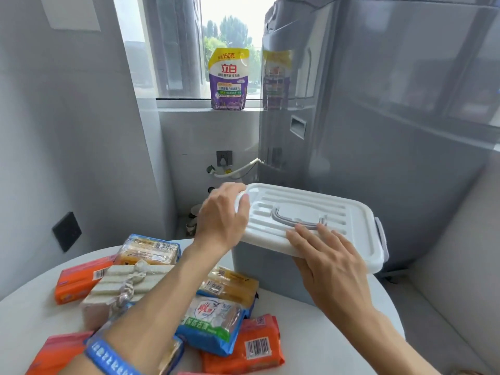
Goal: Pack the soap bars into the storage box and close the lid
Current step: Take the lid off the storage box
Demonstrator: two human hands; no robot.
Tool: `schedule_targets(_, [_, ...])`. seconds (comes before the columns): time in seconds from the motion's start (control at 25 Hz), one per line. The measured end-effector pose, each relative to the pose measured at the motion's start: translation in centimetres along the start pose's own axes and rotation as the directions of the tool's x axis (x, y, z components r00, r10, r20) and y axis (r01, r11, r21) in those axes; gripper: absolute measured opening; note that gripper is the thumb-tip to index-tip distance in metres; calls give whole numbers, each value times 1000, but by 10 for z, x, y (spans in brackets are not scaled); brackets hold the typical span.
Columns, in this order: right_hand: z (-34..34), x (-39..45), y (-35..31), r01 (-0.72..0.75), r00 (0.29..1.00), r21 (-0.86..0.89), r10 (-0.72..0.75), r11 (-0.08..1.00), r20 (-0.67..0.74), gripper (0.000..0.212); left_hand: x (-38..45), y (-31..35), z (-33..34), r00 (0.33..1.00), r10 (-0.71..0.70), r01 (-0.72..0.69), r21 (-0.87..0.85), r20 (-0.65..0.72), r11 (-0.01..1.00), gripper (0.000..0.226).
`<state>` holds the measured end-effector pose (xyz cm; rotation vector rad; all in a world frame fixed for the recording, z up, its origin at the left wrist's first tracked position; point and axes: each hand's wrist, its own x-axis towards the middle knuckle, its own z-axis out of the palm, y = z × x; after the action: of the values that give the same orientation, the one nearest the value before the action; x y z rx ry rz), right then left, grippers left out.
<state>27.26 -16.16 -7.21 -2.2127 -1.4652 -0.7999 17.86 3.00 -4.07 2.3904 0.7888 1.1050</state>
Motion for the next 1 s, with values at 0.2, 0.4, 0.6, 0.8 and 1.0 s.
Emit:
schedule_targets(0.2, [-30, 9, 11, -308, 938, 564, 344, 766, 44, 38, -38, 30, 5, 794, 339, -438, 88, 504, 895, 54])
schedule_targets(0.4, [-34, 4, 67, -826, 513, 436, 799, 359, 314, 28, -45, 13, -1, 847, 370, -480, 248, 382, 841, 61])
schedule_targets(0.6, [-22, 2, 74, -812, 358, 581, 831, 52, 426, 36, -44, 6, -3, 849, 321, -445, 239, 418, 863, 60])
schedule_targets(0.8, [-15, -10, 75, -844, 402, 519, 799, 134, 447, 28, -49, 3, -8, 898, 265, -340, 172, 350, 925, 61])
schedule_targets(1.0, [-29, -1, 49, -818, 543, 482, 696, 313, 470, 46, -42, -10, -16, 894, -428, 422, 74, 133, 904, 71])
